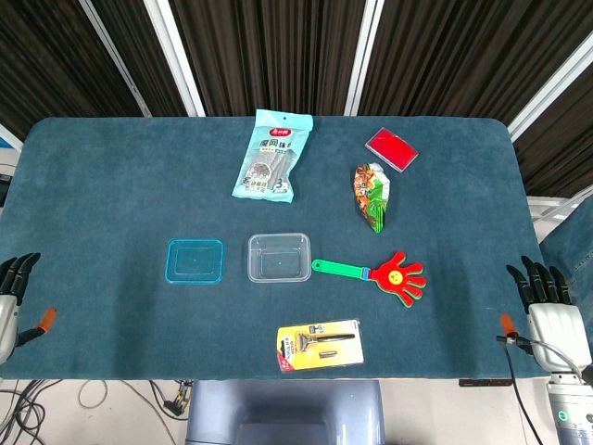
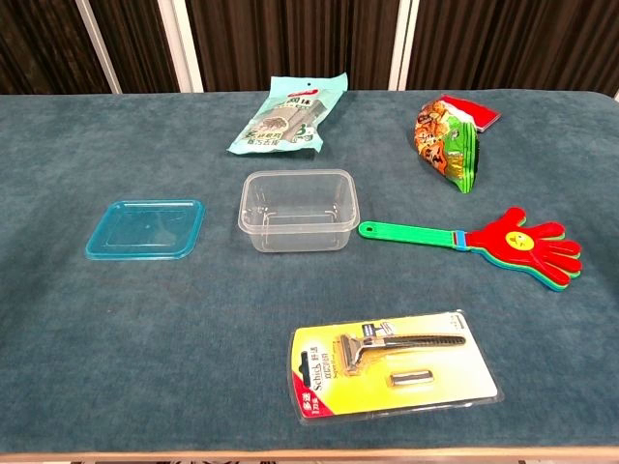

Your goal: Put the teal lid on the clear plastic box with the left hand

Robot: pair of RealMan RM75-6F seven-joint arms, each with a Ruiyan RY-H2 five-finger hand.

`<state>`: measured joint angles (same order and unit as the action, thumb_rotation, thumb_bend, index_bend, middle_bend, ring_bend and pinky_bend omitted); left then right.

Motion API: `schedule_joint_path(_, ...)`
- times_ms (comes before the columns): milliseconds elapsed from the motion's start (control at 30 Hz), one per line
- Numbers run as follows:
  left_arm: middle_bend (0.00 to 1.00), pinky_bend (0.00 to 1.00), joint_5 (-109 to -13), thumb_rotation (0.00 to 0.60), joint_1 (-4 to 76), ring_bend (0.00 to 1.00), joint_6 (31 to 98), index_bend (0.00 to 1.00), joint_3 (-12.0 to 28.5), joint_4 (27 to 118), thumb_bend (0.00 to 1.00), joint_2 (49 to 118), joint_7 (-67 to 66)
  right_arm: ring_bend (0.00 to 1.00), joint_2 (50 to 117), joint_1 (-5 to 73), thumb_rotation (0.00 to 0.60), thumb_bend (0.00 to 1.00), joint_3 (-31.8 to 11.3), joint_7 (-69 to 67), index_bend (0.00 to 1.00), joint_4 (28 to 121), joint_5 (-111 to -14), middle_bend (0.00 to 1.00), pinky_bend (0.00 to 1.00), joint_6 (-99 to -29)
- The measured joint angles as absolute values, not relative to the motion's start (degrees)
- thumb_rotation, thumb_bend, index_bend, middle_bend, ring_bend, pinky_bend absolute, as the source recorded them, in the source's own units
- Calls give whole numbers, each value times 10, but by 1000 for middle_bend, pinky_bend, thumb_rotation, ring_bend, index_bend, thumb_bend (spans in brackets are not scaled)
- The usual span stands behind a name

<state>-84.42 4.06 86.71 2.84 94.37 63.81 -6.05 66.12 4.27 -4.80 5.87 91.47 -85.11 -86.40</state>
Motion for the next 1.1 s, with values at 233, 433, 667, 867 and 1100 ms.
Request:
schedule_joint_path(233,91,177,-836,600,45,77,855,70,30,944,284,640,-69,26,656,36,600,407,-49,56,119,917,-848,29,0,-872)
schedule_joint_path(433,89,175,-837,600,47,78,848,65,26,950,280,640,-74,26,654,35,600,407,-48,53,119,921,-849,29,0,-873)
schedule_joint_path(667,87,174,-832,600,55,78,836,52,29,940,236,644,-80,27,649,36,600,407,-46,52,119,926,-844,28,0,-863)
schedule_joint_path(867,85,178,-837,600,57,78,842,51,31,932,188,654,-88,26,645,33,600,407,-47,47,119,929,-845,28,0,-868)
schedule_joint_path(1100,80,180,-836,600,85,49,810,50,45,921,155,657,-68,26,646,30,600,407,-43,49,120,934,-849,28,0,-870)
